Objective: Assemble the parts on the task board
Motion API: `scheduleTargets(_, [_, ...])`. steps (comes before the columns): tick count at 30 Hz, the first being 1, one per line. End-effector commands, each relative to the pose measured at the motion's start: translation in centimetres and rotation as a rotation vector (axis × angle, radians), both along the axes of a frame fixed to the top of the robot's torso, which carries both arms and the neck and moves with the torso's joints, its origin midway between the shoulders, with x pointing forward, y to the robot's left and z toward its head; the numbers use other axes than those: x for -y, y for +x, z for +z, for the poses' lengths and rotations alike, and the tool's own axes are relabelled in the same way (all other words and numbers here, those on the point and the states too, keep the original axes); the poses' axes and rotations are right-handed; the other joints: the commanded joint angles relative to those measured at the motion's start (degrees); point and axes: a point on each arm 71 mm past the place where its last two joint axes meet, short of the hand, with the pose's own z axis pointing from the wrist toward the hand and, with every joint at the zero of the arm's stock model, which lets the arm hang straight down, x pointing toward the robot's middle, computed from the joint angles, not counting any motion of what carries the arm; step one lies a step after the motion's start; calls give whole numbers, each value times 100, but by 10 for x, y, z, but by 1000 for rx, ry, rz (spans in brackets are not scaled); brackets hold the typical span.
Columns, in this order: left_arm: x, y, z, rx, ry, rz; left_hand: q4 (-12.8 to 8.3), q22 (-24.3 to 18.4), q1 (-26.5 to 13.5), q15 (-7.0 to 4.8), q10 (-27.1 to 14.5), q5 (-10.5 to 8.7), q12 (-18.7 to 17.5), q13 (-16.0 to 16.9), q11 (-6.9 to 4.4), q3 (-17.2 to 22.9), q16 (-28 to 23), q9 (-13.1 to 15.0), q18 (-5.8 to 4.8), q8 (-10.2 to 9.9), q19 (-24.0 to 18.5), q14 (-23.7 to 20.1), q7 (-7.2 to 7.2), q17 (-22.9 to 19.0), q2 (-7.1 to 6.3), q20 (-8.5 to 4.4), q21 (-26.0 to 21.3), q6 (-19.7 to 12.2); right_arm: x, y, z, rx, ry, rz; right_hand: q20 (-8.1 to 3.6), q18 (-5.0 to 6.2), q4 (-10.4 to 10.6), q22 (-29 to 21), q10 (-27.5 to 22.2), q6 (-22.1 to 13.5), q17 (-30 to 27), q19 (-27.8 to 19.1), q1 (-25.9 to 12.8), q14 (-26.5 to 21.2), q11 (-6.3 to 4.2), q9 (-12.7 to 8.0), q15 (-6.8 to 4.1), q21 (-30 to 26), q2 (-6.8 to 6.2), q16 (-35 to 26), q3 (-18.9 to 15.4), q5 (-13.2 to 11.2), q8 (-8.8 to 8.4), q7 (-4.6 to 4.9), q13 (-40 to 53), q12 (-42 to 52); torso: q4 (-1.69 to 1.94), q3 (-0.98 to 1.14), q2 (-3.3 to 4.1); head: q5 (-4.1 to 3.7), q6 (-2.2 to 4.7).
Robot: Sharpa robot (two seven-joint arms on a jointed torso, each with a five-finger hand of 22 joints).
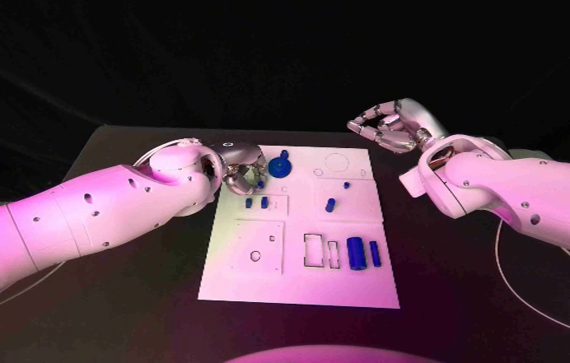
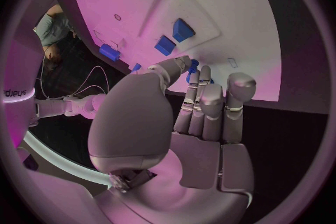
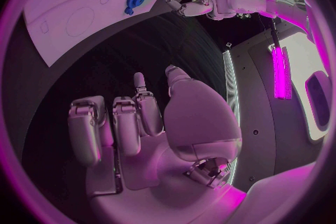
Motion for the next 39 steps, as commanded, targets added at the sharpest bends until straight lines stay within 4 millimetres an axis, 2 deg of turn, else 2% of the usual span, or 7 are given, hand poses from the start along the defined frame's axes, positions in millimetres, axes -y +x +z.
scheduleTargets(1, [2,-1,1,5,-16,-16,24,-11,-52,7,-38,-4,-44,-11,2,-22,-35,-3,4,-20,-41,-43,-11,-6,-37,-15,-44,-11,-1,0,0,9,-3,8,-36,-51,-15,1440,-11,-5,1342,544,18,553,-27,-5,-39,-23,21,-29,-33,21,18,-11,675,-24,5,-2,-1,-4,3])
scheduleTargets(15, [0,-1,3,24,-30,-9,73,-226,-40,64,-170,5,-251,-47,74,-231,-114,-161,38,-388,-130,-155,92,-260,-92,34,-215,-507,0,0,0,10,-3,6,-37,-49,-16,1436,-17,-10,1333,540,26,550,-27,-8,-39,-31,24,-34,-45,19,20,-10,667,-34,5,-5,0,-9,10])
scheduleTargets(27, [-7,-4,8,31,-125,0,158,-556,-9,94,-273,12,-331,-61,102,-529,-296,-183,98,-387,-292,-339,104,-728,-21,69,-466,-400,1,1,-1,-11,-13,12,-38,-36,-27,1409,-105,-21,1290,517,86,539,-27,-13,-40,-81,41,-60,-40,19,21,-9,572,-157,-3,-6,0,-9,19])
scheduleTargets(30, [-15,-6,11,-20,-231,31,210,-652,-38,80,-242,10,-307,-49,84,-604,-307,-188,116,-384,-333,-339,87,-766,-5,56,-534,-382,1,1,-3,-29,-29,25,-46,11,-35,1308,-754,-28,1088,430,430,478,-37,-31,-51,-273,64,-188,30,9,35,-13,-196,-1164,-2,-4,-5,-19,20])
scheduleTargets(33, [-29,-4,19,-106,-412,88,277,-1160,-19,87,-261,31,-285,-44,95,-673,-567,-194,206,-360,-634,-635,100,-1347,66,55,-912,-315,1,1,-5,-38,-77,51,-81,175,-126,949,-2168,5,591,115,1122,300,-43,-74,-54,-964,7,-552,388,-348,26,-7,-2051,-3604,0,3,-18,-32,30])
scheduleTargets(37, [-48,-2,31,-183,-607,140,313,-1160,21,98,-250,42,-251,-41,116,-607,-528,-196,203,-339,-612,-587,138,-1256,170,59,-918,-265,1,1,-8,-40,-174,100,-60,252,-32,719,-2230,151,299,-47,1564,186,-28,-159,-59,-1403,-319,-818,951,-464,-38,12,-3182,-4855,7,-3,-23,-45,56])
scheduleTargets(39, [-58,-1,37,-209,-714,170,356,-1632,2,116,-312,34,-254,-54,134,-595,-763,-202,289,-329,-880,-849,152,-1804,182,74,-1264,-238,0,1,-10,-42,-246,132,-40,269,-60,666,-2289,194,193,-69,1724,158,15,-191,-24,-1507,-481,-911,1229,-500,-76,37,-3733,-5461,13,-7,-34,-60,57])
